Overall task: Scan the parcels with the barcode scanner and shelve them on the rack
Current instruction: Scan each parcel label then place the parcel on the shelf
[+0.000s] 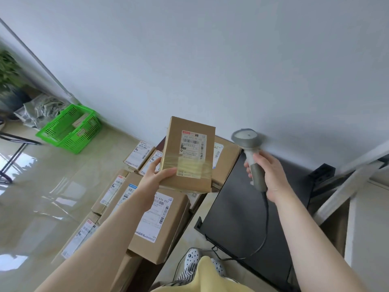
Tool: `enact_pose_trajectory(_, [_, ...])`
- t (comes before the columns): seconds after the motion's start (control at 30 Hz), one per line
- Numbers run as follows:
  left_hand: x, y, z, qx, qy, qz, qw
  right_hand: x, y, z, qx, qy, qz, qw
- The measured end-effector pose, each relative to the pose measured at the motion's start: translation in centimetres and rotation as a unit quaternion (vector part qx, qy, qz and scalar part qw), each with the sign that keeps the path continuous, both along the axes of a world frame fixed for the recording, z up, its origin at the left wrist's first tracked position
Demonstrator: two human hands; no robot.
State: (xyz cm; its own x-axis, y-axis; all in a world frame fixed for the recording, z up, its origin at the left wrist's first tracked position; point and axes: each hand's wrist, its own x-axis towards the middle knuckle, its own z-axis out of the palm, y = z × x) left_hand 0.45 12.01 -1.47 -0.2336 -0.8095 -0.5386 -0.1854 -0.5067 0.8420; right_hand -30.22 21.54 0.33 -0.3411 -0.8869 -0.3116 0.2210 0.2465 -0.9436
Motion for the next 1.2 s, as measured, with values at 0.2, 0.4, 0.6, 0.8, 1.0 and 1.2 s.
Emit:
enact_pose_trajectory(0.2, [1.9, -0.6, 1.2, -0.023, 0.015, -0.021, 0.999, -0.3, -1.1, 4.2, -0.024, 0.038, 0.242, 0.969])
enact_pose_trajectory(0.4, [3.3, -0.5, 1.7, -0.023, 0.028, -0.02, 0.999, 1.3, -2.1, 5.3, -0.006, 0.078, 0.326, 0.942])
enact_pose_trajectory(0.6, [4.0, -0.3, 1.8, -0.022, 0.034, -0.019, 0.999, 2.3, -3.1, 5.4, -0.003, 0.105, 0.352, 0.93])
enact_pose_trajectory(0.8, [4.4, -0.5, 1.5, -0.02, 0.043, -0.028, 0.998, 2.4, -3.5, 5.7, -0.001, 0.138, 0.371, 0.918])
enact_pose_trajectory(1.0, [4.6, -0.8, 1.2, -0.019, 0.047, -0.03, 0.998, 2.4, -3.6, 6.0, -0.007, 0.131, 0.373, 0.918])
enact_pose_trajectory(1.2, [4.4, -1.0, 1.0, -0.024, 0.048, -0.033, 0.998, 2.8, -3.2, 6.1, -0.001, 0.092, 0.341, 0.936])
